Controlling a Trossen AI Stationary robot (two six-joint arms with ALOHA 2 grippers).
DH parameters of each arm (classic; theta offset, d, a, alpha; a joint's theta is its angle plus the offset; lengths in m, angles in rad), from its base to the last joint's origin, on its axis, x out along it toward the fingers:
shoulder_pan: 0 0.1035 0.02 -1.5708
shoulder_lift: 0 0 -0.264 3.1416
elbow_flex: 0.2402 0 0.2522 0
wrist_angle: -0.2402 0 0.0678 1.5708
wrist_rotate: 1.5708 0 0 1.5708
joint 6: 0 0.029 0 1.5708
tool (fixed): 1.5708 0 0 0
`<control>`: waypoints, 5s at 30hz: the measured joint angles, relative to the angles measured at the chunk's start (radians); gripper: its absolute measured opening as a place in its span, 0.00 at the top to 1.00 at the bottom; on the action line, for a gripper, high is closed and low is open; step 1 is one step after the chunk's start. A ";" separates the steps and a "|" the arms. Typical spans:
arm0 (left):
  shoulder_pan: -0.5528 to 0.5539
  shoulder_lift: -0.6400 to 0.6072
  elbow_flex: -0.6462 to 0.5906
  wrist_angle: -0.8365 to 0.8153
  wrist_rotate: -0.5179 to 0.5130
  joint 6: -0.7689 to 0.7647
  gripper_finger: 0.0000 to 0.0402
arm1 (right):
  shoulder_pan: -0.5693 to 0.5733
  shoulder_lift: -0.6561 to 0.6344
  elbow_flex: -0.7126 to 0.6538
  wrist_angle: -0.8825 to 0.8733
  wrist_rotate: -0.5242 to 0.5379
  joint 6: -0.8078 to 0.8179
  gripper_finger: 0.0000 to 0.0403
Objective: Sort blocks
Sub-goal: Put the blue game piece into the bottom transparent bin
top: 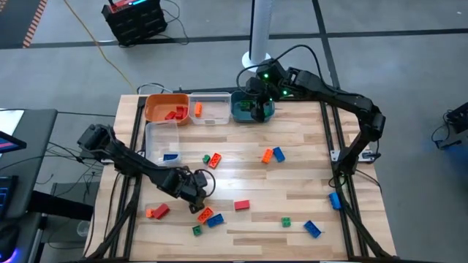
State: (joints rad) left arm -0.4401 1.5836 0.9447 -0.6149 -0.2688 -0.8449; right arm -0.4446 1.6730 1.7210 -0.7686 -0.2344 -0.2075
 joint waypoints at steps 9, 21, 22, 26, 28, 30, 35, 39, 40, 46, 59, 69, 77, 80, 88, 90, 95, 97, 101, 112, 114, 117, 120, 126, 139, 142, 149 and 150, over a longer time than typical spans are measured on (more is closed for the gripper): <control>0.040 0.036 -0.002 -0.013 0.012 0.025 0.43 | 0.000 0.000 0.000 0.006 0.000 -0.003 0.37; 0.085 0.011 0.015 -0.134 0.053 -0.026 0.44 | 0.000 0.000 0.000 0.004 0.000 -0.003 0.37; 0.086 -0.003 0.021 -0.133 0.047 -0.018 0.45 | 0.000 0.000 0.000 0.004 0.000 -0.003 0.37; 0.086 -0.045 0.023 -0.143 0.040 0.003 0.48 | 0.000 0.000 0.000 0.004 0.000 -0.003 0.37; 0.086 -0.066 0.023 -0.147 0.040 -0.004 0.49 | 0.000 0.000 0.000 0.004 0.000 -0.003 0.37; 0.086 -0.085 0.023 -0.162 0.039 -0.027 0.50 | 0.000 0.000 0.000 0.004 0.000 -0.003 0.37; 0.086 -0.081 0.019 -0.157 0.037 -0.066 0.51 | 0.000 0.000 0.000 0.005 0.000 -0.003 0.37; 0.086 -0.060 0.000 -0.100 0.037 -0.087 0.51 | 0.006 0.000 0.000 0.006 0.000 -0.002 0.37; 0.086 -0.058 -0.012 -0.097 0.033 -0.113 0.51 | 0.007 0.000 0.000 0.006 0.000 -0.002 0.37; 0.094 -0.063 -0.121 -0.013 0.068 -0.277 0.45 | 0.021 0.000 0.000 0.007 0.000 -0.002 0.37; 0.100 -0.063 -0.151 0.063 0.066 -0.233 0.33 | 0.026 0.000 0.000 0.007 0.000 -0.002 0.37; 0.123 -0.095 -0.160 0.078 0.107 -0.188 0.38 | 0.025 0.000 0.000 0.007 0.000 -0.002 0.37; 0.150 -0.214 -0.127 0.018 0.107 -0.121 0.39 | 0.025 0.000 0.000 0.009 0.000 -0.003 0.37; 0.149 -0.252 -0.124 0.028 0.112 -0.101 0.39 | 0.025 0.000 0.000 0.009 0.000 -0.003 0.37; 0.133 -0.204 -0.126 0.055 0.132 0.006 0.33 | 0.025 0.000 0.000 0.018 0.000 -0.003 0.37; 0.128 -0.179 -0.127 0.059 0.130 0.023 0.29 | 0.025 0.000 0.000 0.017 0.000 -0.002 0.37; 0.124 -0.131 -0.127 0.080 0.139 -0.007 0.20 | 0.025 0.000 0.000 0.017 0.000 0.004 0.37; 0.122 -0.124 -0.127 0.122 0.168 0.000 0.18 | 0.025 0.000 0.000 0.017 0.000 0.005 0.37; 0.115 -0.125 -0.127 0.154 0.181 0.032 0.18 | 0.025 0.000 0.000 0.017 0.000 0.005 0.37; 0.108 0.002 -0.127 0.187 0.197 0.052 0.18 | 0.023 0.000 0.000 0.022 0.000 0.000 0.37; 0.112 0.025 -0.117 0.181 0.198 0.035 0.18 | 0.023 0.000 0.000 0.021 0.000 0.001 0.37; 0.114 0.039 -0.102 0.149 0.205 0.011 0.22 | 0.023 0.000 0.000 0.021 0.000 0.001 0.37; 0.114 0.042 -0.081 0.088 0.191 0.016 0.34 | 0.023 0.000 0.000 0.021 0.000 0.000 0.37; 0.117 0.045 -0.045 -0.010 0.186 0.018 0.68 | 0.023 0.000 0.000 0.021 0.000 -0.004 0.37; 0.232 -0.246 0.002 -0.264 -0.015 -0.076 0.68 | 0.009 0.000 0.000 0.034 0.000 -0.031 0.37; 0.301 -0.354 0.002 -0.373 -0.112 -0.140 0.68 | 0.000 0.000 0.000 0.056 0.000 -0.030 0.37; 0.487 -0.495 -0.087 -0.636 -0.122 -0.265 0.68 | 0.000 0.000 0.000 0.058 0.000 -0.025 0.37; 0.509 -0.510 -0.118 -0.617 -0.098 -0.267 0.68 | 0.003 0.000 0.000 0.059 0.000 -0.022 0.37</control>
State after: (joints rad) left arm 0.0692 1.0739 0.8268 -1.2318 -0.3670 -1.1114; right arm -0.4419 1.6733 1.7206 -0.7097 -0.2348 -0.2294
